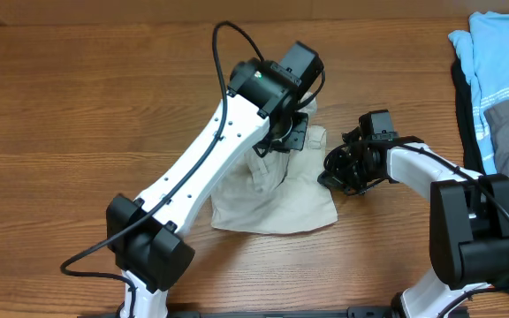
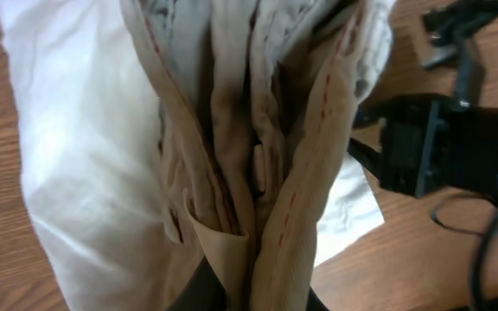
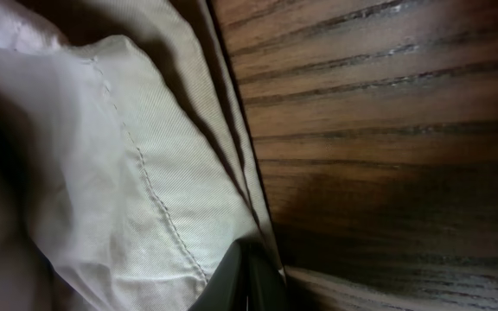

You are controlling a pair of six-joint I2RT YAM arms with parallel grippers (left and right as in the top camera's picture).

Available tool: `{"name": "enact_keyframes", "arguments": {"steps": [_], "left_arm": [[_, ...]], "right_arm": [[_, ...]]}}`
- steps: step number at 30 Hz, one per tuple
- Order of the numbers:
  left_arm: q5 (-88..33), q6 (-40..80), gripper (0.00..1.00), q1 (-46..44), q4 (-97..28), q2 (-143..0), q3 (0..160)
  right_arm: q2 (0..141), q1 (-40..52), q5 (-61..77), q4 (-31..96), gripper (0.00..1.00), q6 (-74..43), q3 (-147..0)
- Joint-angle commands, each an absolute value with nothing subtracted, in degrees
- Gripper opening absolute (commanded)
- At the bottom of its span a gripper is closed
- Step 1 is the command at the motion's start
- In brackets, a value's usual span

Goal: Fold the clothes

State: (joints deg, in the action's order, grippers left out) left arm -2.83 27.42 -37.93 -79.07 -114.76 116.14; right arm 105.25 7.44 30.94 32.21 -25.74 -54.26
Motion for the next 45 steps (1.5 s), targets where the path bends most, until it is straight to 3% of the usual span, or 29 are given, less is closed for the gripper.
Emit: {"name": "enact_keyframes", "arguments": {"steps": [1,10,15,18,19,20,22,24,26,28,29,30,32,37,45], "left_arm": [[-4.1,32.1,0.04,-37.9,-75.9,-114.4,112.0],[-4.5,35.6,0.04,-37.9,-69.4,-114.5,107.9],[-9.9,31.9,0.16,-37.9,-66.8,-114.5,107.9],[-17.4,27.2,0.53,-37.8,-63.7,-114.5,107.9],[-19.8,25.8,0.70,-37.8,-63.0,-114.4,107.9],[-22.4,24.3,0.79,-37.5,-62.5,-114.4,108.2],[-26.2,22.1,0.92,-36.7,-62.6,-114.4,109.4],[-26.5,21.1,0.96,-35.6,-63.3,-114.4,111.2],[-26.4,19.7,0.89,-34.2,-63.7,-114.4,112.8],[-26.0,18.8,0.44,-32.9,-63.6,-114.4,113.3],[-24.4,18.8,0.13,-32.3,-64.0,-114.4,113.2],[-22.0,18.8,0.05,-31.8,-64.3,-114.6,112.9],[-18.0,18.7,0.04,-31.4,-64.7,-114.7,112.2],[-15.9,15.2,0.04,-31.5,-63.9,-116.8,111.5],[-18.7,15.2,0.04,-31.5,-58.3,-124.3,111.5]], "right_arm": [[105.6,7.8,29.6,32.4,0.04,-26.0,-52.8],[105.5,7.7,29.6,32.9,0.04,-26.0,-52.9],[103.4,4.7,29.4,41.0,0.04,-23.0,-59.3],[100.4,1.1,28.8,51.5,0.04,-19.9,-66.8],[99.2,-0.1,28.3,55.5,0.05,-18.9,-69.5],[97.9,-1.2,27.6,59.4,0.06,-17.7,-71.9],[95.2,-2.7,26.0,65.3,0.12,-15.8,-75.7],[92.8,-3.2,25.6,68.7,0.14,-14.8,-77.9],[89.9,-3.2,25.8,71.4,0.15,-14.7,-79.5],[86.8,-2.4,27.2,72.4,0.15,-14.4,-79.9],[85.7,-1.8,27.7,72.9,0.12,-14.5,-79.9],[84.9,-1.2,28.4,73.5,0.09,-14.5,-79.9],[84.4,0.4,29.4,75.1,0.04,-14.6,-79.8],[84.7,6.5,29.9,74.0,0.04,-15.0,-75.6],[85.0,10.0,30.1,57.8,0.04,-18.4,-57.6]]}}
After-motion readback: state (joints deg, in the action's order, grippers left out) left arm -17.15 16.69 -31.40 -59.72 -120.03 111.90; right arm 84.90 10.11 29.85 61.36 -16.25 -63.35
